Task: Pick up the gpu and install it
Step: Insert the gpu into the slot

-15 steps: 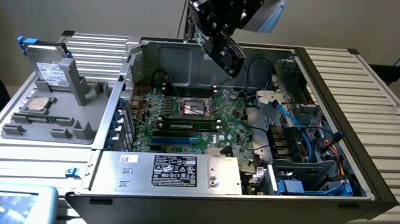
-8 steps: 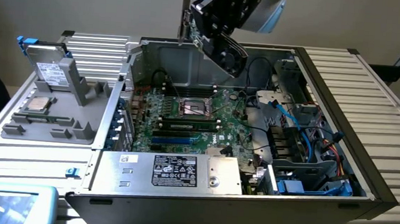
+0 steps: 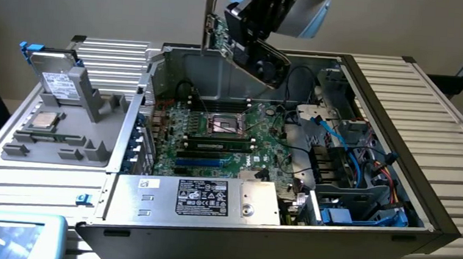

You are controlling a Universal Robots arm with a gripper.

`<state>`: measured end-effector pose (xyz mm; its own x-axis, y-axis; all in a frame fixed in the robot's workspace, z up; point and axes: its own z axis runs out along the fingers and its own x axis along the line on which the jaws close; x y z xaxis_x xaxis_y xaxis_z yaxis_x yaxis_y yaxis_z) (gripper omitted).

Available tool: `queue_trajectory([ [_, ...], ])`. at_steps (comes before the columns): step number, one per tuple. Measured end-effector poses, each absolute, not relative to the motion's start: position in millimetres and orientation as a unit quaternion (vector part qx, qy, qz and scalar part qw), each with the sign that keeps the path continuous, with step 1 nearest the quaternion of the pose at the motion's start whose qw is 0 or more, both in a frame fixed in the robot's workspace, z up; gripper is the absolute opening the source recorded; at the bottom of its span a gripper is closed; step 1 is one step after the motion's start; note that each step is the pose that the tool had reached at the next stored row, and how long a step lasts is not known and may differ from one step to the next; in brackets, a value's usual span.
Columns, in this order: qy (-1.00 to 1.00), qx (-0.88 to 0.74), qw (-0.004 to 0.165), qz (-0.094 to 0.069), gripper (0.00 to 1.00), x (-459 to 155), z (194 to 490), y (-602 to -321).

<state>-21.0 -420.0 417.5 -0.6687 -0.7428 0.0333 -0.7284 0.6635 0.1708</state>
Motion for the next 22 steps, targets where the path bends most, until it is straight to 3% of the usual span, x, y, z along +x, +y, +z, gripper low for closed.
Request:
queue_trajectory([
  [22,-0.815,0.576,0.047,-0.052,0.29,-21.1,417.3,-420.0],
])
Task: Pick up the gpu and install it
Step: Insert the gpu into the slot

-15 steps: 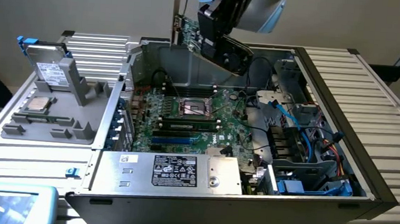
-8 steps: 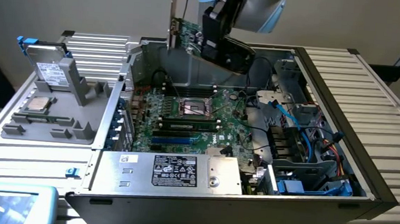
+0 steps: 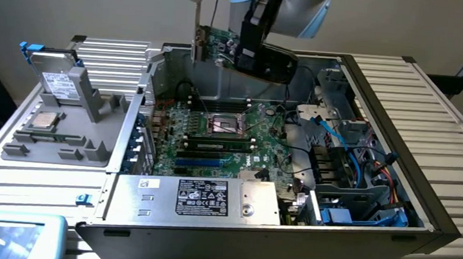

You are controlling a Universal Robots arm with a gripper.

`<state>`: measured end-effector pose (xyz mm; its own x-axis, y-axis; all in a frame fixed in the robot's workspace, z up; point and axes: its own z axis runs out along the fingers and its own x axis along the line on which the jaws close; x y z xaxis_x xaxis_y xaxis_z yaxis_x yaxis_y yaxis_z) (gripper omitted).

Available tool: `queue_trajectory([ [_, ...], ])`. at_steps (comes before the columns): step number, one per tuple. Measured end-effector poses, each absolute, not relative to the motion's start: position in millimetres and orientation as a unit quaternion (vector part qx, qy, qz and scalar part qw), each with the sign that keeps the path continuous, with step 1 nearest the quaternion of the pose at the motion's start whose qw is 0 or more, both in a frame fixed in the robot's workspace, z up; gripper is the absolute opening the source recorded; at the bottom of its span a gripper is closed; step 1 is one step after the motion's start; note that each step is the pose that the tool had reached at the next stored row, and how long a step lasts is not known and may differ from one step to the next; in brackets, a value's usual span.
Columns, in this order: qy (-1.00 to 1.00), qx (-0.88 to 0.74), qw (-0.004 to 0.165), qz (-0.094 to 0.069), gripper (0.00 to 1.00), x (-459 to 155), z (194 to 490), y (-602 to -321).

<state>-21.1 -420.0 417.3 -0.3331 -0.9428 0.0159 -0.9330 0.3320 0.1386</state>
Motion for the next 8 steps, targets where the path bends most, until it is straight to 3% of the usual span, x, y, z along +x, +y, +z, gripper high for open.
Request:
queue_trajectory([
  [8,-0.781,0.622,0.038,-0.039,0.29,-21.1,416.9,-419.9],
])
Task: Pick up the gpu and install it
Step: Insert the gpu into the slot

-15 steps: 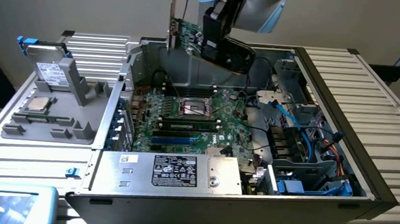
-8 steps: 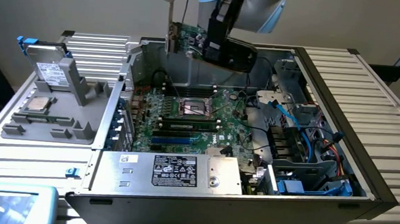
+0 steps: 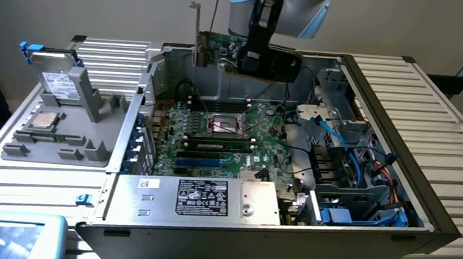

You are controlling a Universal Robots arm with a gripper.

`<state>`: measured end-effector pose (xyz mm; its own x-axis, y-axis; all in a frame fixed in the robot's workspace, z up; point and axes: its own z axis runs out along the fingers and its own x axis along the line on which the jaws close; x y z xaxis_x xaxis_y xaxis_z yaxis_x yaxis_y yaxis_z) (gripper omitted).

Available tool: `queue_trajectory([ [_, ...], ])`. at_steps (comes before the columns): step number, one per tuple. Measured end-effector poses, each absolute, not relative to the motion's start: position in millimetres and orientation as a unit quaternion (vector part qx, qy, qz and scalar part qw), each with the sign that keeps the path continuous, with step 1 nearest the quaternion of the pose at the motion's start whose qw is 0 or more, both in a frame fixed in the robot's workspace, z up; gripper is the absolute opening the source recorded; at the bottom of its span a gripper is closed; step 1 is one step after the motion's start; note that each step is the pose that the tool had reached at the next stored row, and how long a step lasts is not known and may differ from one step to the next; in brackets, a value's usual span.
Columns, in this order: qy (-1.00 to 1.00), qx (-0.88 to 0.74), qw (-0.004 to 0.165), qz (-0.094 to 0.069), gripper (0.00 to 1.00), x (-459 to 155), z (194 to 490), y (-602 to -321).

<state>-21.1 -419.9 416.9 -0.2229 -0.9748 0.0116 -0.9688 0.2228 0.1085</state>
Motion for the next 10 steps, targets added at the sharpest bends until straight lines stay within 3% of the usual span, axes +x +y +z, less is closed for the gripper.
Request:
queue_trajectory([
  [10,-0.743,0.668,0.045,-0.015,0.29,-21.2,415.6,-419.9],
])
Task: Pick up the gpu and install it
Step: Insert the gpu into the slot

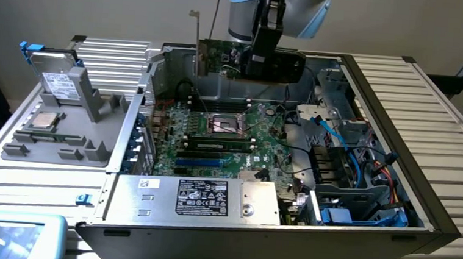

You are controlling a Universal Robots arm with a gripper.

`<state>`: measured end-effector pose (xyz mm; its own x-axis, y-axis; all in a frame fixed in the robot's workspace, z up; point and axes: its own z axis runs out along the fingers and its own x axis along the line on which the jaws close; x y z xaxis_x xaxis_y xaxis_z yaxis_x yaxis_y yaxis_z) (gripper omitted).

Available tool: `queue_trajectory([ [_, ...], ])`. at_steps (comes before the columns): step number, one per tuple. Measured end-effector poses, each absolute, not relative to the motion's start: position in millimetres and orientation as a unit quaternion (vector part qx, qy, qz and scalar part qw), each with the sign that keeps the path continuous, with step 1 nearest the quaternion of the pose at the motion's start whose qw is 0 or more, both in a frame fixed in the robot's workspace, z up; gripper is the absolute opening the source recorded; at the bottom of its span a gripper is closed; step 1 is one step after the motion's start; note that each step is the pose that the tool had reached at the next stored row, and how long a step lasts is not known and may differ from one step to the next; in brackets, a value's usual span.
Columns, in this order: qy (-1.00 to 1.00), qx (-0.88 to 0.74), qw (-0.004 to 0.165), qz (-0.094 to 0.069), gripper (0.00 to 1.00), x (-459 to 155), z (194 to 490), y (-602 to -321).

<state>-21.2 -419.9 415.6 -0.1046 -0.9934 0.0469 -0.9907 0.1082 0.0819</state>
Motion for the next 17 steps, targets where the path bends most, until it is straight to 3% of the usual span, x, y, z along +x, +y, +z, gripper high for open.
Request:
queue_trajectory([
  [7,-0.742,0.668,0.045,-0.014,0.29,-22,415,-420],
  [12,-0.743,0.669,0.029,0.002,0.29,-26,413,-420],
  [17,-0.742,0.669,0.027,0.004,0.29,-35,410,-420],
])
